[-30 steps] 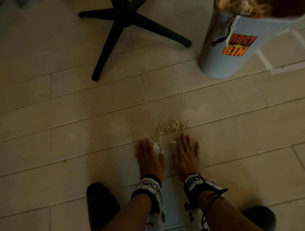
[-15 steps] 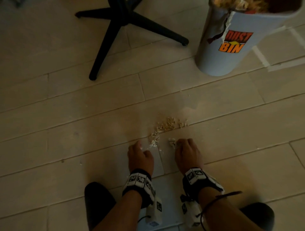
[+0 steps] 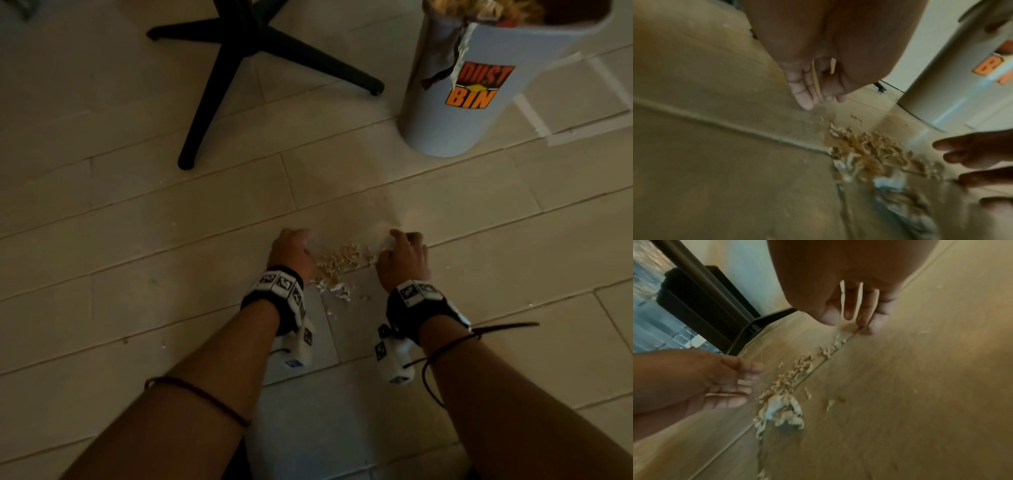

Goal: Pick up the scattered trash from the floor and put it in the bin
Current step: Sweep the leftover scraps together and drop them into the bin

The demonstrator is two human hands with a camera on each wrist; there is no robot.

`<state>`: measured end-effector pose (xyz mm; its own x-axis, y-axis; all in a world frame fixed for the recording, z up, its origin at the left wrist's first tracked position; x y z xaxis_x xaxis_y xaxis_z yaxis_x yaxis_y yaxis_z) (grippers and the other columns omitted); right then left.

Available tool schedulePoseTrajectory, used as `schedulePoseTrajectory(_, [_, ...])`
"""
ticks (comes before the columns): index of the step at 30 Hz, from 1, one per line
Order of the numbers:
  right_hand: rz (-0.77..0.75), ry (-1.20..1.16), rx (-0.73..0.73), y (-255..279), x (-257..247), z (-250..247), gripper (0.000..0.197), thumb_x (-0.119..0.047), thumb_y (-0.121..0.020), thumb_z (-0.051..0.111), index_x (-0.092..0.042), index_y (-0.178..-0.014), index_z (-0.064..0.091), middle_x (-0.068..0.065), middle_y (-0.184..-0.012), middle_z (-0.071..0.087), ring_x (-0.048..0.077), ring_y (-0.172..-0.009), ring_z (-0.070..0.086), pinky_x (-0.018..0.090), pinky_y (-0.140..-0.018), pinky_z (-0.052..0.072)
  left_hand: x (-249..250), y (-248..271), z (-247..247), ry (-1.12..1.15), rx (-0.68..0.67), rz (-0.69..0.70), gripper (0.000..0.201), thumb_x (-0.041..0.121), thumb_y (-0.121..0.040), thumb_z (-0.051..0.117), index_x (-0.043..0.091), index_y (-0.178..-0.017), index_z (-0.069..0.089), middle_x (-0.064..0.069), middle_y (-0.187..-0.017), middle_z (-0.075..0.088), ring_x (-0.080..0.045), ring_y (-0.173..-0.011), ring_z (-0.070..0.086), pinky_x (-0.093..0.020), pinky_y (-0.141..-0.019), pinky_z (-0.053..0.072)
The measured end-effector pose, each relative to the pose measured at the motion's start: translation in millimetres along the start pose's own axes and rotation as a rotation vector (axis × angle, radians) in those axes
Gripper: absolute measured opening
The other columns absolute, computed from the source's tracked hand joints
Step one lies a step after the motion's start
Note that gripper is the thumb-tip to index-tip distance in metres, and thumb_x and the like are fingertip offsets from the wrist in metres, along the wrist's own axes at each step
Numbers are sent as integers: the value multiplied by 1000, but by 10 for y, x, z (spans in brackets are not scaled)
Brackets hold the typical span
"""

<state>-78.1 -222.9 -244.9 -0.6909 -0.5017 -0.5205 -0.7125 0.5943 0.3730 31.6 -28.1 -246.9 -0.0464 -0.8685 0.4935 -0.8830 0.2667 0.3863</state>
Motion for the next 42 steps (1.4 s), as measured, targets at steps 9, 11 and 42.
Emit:
schedulePoseTrajectory(9, [-270,182,-253,161,-427,454,38,-10,-90,45,-15,-125,60,14,-125,49,36,-117,46,43,-93,45,309,119,403,-266,-261,346,48,17,-87,62,27,-133,52,-3,-130,43,-26,-121,40,-41,-100,42])
schedulePoseTrajectory(11, [-249,105,-232,164,-413,430,39,-10,-91,46,-14,-127,59,14,-125,49,36,-117,47,43,-95,45,221,218,401,-183,-224,331,51,11,-86,61,25,-134,52,-3,-130,44,-26,-121,40,-41,-102,41])
schedulePoseTrajectory(42, [-231,160,-297,270,-411,575,38,-21,-85,66,-14,-121,58,14,-120,47,39,-103,58,42,-84,50,128,343,567,-220,-432,228,74,10,-75,68,30,-140,38,-3,-131,33,-28,-121,44,-41,-103,42])
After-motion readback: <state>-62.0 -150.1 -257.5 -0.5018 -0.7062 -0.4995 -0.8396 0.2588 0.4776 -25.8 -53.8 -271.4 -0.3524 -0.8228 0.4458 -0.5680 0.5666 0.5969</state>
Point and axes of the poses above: each hand's wrist, its own y-axis away from the middle knuckle, its own z-axis out of the palm, x = y × z, the point moved 9 cm from there along -y, towards the middle knuckle
